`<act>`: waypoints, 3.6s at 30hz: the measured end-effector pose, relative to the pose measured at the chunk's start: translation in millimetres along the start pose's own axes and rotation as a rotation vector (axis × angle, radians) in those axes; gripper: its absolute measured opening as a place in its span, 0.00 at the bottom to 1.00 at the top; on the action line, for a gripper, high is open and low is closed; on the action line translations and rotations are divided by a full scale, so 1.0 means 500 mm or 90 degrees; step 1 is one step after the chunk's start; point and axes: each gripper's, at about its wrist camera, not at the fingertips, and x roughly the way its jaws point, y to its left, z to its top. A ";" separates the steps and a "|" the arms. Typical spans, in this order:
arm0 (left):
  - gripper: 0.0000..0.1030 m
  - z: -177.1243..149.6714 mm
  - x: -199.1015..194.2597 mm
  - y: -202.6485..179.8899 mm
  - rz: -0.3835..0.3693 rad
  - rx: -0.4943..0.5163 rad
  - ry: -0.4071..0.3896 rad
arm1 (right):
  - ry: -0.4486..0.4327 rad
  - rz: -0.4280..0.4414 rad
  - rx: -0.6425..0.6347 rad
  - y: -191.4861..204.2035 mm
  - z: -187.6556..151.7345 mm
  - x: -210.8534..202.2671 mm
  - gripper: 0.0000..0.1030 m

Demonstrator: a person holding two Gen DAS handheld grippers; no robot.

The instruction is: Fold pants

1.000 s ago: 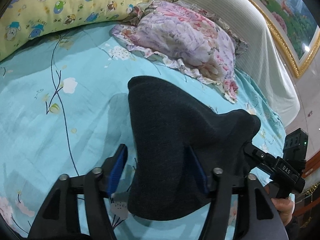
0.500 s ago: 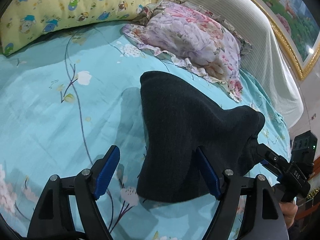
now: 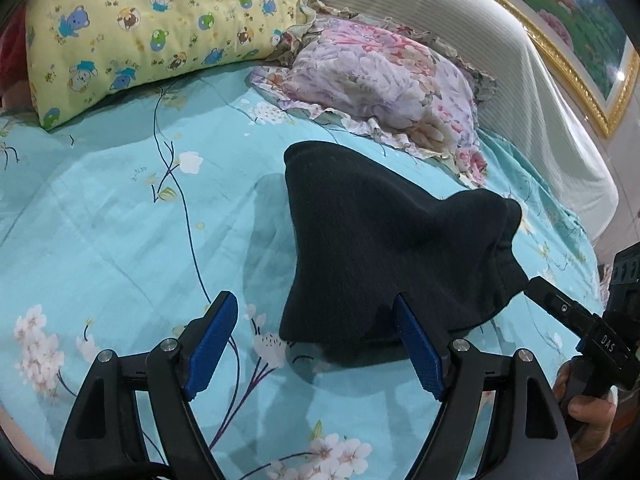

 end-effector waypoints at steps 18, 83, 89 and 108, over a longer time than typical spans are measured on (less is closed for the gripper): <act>0.80 -0.051 -0.022 -0.031 0.059 0.051 0.017 | -0.027 -0.026 -0.075 0.060 -0.049 -0.042 0.96; 0.86 -0.104 0.023 -0.068 0.137 0.163 -0.006 | 0.016 -0.058 -0.154 0.095 -0.107 0.025 0.97; 0.86 -0.104 0.023 -0.068 0.137 0.165 -0.007 | 0.014 -0.057 -0.155 0.099 -0.106 0.023 0.97; 0.86 -0.094 0.021 -0.071 0.130 0.173 -0.009 | 0.000 -0.056 -0.164 0.108 -0.095 0.013 0.97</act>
